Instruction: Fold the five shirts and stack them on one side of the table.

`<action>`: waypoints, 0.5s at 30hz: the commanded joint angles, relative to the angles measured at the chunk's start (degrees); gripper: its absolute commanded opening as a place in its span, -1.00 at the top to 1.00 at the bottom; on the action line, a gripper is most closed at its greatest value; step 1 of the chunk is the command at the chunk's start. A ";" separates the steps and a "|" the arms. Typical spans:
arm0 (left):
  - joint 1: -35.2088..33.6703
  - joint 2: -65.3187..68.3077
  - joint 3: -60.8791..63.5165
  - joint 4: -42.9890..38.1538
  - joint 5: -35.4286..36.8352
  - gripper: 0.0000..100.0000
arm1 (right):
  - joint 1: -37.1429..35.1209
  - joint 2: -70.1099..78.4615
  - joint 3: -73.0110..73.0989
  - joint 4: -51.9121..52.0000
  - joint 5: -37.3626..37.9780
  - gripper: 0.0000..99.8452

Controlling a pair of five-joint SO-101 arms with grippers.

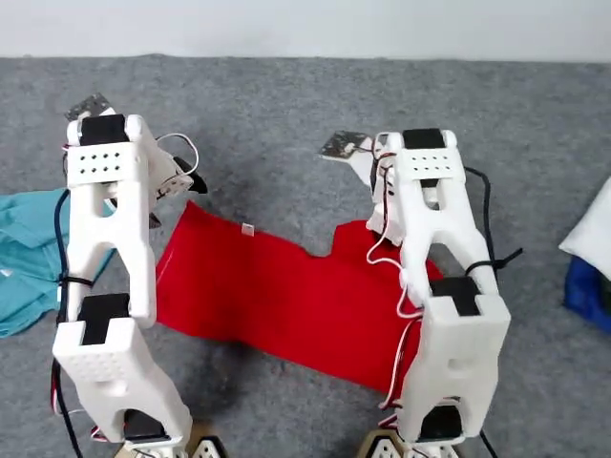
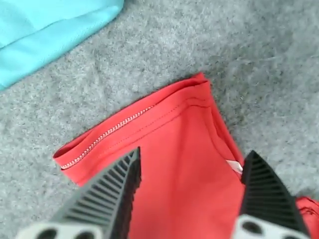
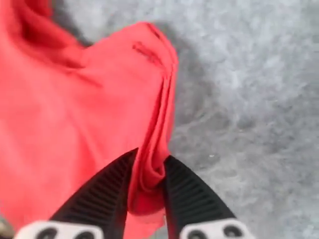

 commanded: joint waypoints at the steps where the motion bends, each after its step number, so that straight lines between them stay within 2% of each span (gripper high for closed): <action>1: 0.35 -3.08 -0.13 1.93 -0.44 0.39 | -1.63 -5.32 -0.62 4.00 0.18 0.98; 8: 0.35 -3.08 -0.13 1.93 -0.44 0.39 | -4.18 -9.63 1.41 12.70 0.26 0.98; 15: 0.35 -3.08 -0.13 1.93 -0.44 0.39 | -9.89 -23.78 22.07 12.44 3.34 0.98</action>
